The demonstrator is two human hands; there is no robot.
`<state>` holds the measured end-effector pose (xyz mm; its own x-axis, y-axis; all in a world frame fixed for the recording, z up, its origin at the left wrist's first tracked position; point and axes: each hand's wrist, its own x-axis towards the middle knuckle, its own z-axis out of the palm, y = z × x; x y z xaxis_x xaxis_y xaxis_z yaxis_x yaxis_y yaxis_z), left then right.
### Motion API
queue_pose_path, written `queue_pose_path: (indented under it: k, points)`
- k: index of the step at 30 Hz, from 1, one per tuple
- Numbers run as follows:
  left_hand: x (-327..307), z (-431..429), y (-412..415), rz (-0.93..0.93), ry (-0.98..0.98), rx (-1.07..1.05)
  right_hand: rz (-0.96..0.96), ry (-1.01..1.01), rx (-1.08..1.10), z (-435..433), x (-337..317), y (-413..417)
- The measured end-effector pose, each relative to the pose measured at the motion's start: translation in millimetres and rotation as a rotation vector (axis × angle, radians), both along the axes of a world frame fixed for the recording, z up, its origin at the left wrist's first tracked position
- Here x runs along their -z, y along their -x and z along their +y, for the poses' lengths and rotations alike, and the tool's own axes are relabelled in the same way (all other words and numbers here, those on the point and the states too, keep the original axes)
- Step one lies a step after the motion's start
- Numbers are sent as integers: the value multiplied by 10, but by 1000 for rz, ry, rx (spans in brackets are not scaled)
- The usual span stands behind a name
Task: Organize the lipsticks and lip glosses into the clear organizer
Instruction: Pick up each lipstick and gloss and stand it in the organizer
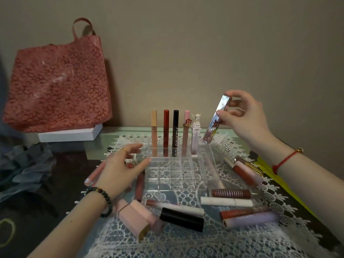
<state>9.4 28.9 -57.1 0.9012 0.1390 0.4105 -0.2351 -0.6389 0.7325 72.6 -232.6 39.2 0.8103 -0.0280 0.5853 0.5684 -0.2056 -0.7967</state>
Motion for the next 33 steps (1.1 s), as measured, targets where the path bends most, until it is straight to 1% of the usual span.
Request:
queue_pose_path:
  k: [2, 4, 8, 14, 18, 20, 26, 33]
  points:
    - [41, 25, 5, 47, -160, 48, -19, 49, 12, -5, 18, -110]
    - [57, 46, 5, 55, -248, 84, -21, 85, 8, -5, 48, -201]
    - [55, 56, 26, 92, -242, 165, -31, 137, 9, -30, 111, -315]
    - [68, 78, 32, 197, -326, 207, 13, 202, -31, -44, 204, -389]
    - [74, 87, 40, 233, -357, 224, 63, 244, -120, -48, 262, -424]
    - [78, 86, 40, 229, -359, 234, 76, 283, -154, -55, 282, -433]
    - [99, 92, 11, 185, -345, 226, 85, 371, -161, -70, 315, -467]
    - [103, 85, 10, 162, -343, 222, 105, 342, -183, -58, 351, -484]
